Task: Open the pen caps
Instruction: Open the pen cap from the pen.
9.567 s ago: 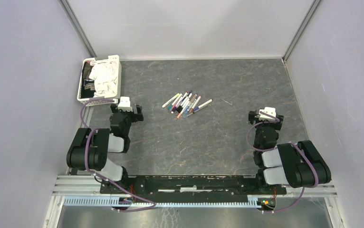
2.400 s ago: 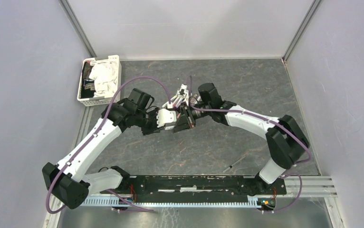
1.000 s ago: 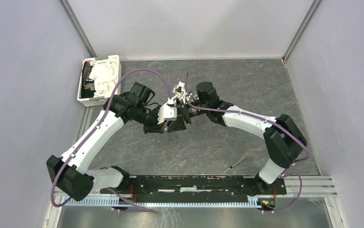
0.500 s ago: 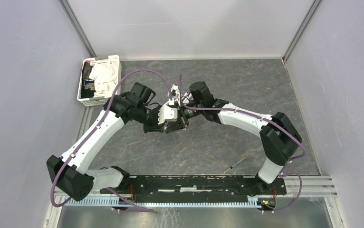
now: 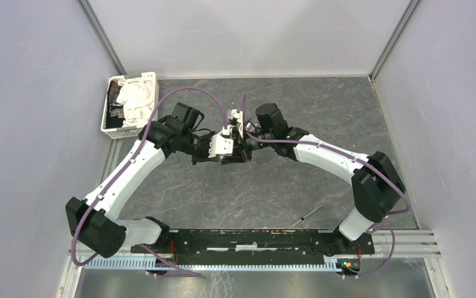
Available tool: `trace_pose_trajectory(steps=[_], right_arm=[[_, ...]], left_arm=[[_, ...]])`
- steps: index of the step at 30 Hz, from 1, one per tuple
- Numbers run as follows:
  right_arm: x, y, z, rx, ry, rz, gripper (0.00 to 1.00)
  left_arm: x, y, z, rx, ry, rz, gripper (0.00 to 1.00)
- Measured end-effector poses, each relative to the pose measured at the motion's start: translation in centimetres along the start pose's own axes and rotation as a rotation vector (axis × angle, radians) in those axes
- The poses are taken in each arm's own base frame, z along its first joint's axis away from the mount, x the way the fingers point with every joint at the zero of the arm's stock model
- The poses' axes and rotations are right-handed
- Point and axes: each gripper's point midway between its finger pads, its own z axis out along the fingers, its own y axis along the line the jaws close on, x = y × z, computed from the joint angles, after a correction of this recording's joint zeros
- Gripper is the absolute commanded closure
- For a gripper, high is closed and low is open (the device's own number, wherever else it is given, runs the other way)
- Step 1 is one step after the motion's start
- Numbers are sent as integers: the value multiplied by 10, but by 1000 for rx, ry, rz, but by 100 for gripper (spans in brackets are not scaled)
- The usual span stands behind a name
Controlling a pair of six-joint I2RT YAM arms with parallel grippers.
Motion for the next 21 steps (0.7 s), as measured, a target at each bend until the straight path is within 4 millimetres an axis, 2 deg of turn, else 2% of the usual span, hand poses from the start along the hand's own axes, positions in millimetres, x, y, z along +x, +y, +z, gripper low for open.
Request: trace_pose_trajectory(steps=[3, 5, 7, 9, 11, 14, 17, 19, 21], right_arm=[[0, -8, -1, 36, 0, -47, 100], [26, -15, -19, 76, 59, 36, 100], [56, -26, -35, 124, 119, 138, 100], [77, -34, -48, 170, 165, 215, 100], [86, -35, -53, 188, 192, 247, 100], [89, -41, -56, 227, 205, 253, 100], [91, -60, -68, 331, 205, 260, 100], [93, -83, -89, 482, 191, 251, 100], [99, -104, -120, 675, 175, 245, 100]], left_arm=[[7, 8, -1, 3, -4, 3, 98], [48, 17, -21, -51, 136, -62, 98], [76, 24, -39, -97, 224, -112, 98], [91, 23, -47, -104, 280, -132, 98], [93, 19, -49, -90, 298, -128, 98], [91, 17, -47, -81, 287, -128, 98], [89, 15, -36, -93, 236, -154, 97], [95, 11, -22, -99, 208, -206, 96], [107, 7, -3, -113, 189, -282, 94]])
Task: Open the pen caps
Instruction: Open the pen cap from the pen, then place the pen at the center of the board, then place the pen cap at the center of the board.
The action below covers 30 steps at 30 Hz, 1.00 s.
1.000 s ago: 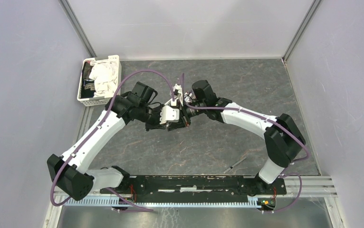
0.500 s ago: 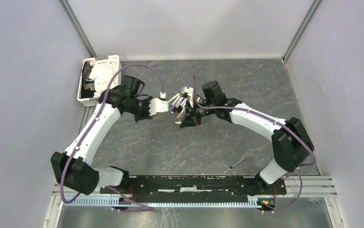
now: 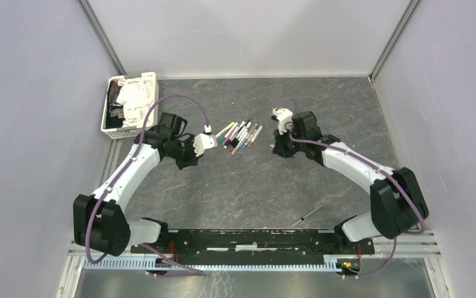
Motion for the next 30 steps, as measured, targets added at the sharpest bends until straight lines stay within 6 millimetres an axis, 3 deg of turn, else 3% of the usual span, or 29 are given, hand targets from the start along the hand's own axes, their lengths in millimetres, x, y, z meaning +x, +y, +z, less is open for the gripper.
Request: trace_pose_trajectory(steps=[3, 5, 9, 12, 21, 28, 30], right_arm=[[11, -50, -19, 286, -52, 39, 100], [21, -71, -28, 418, -73, 56, 100], [52, -103, -35, 620, -60, 85, 100], [64, -119, -39, 715, -33, 103, 100], [68, -147, -39, 785, -57, 171, 90], [85, -160, -29, 742, -28, 231, 84], [89, -161, -26, 729, -18, 240, 83]], left_arm=[[12, -1, 23, -19, -7, -110, 91], [20, 6, 38, -52, -5, -187, 91], [27, 29, 55, -133, -9, -281, 90], [29, 46, 63, -194, -19, -328, 88], [51, 53, 87, -234, 19, -402, 79], [57, 57, 90, -250, 31, -413, 71], [57, 57, 91, -250, 33, -415, 63]])
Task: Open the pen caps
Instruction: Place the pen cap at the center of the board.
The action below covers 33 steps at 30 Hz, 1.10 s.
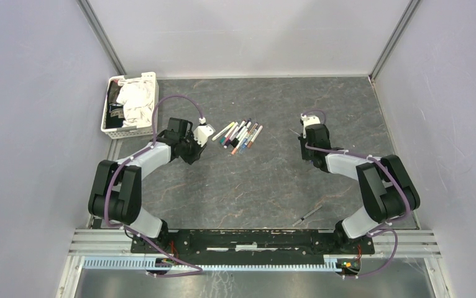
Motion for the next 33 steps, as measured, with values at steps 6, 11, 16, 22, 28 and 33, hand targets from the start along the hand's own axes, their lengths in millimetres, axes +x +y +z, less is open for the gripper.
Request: trace_pose_trajectory(steps=[6, 11, 16, 22, 28, 33], right_arm=[[-3, 2, 5, -27, 5, 9, 74], [-3, 1, 6, -29, 7, 13, 61], [-3, 0, 6, -26, 13, 20, 57], [-1, 0, 3, -26, 22, 41, 57], [-3, 2, -6, -36, 27, 66, 52], [-39, 25, -18, -62, -15, 59, 43]], left_arm=[[1, -2, 0, 6, 2, -14, 46], [1, -4, 0, 17, 3, -19, 45], [0, -4, -7, 38, -1, -44, 29], [-37, 20, -42, 1, -103, -70, 1], [-87, 54, -95, -82, -233, -63, 0], [-106, 73, -131, -144, -281, -86, 0]])
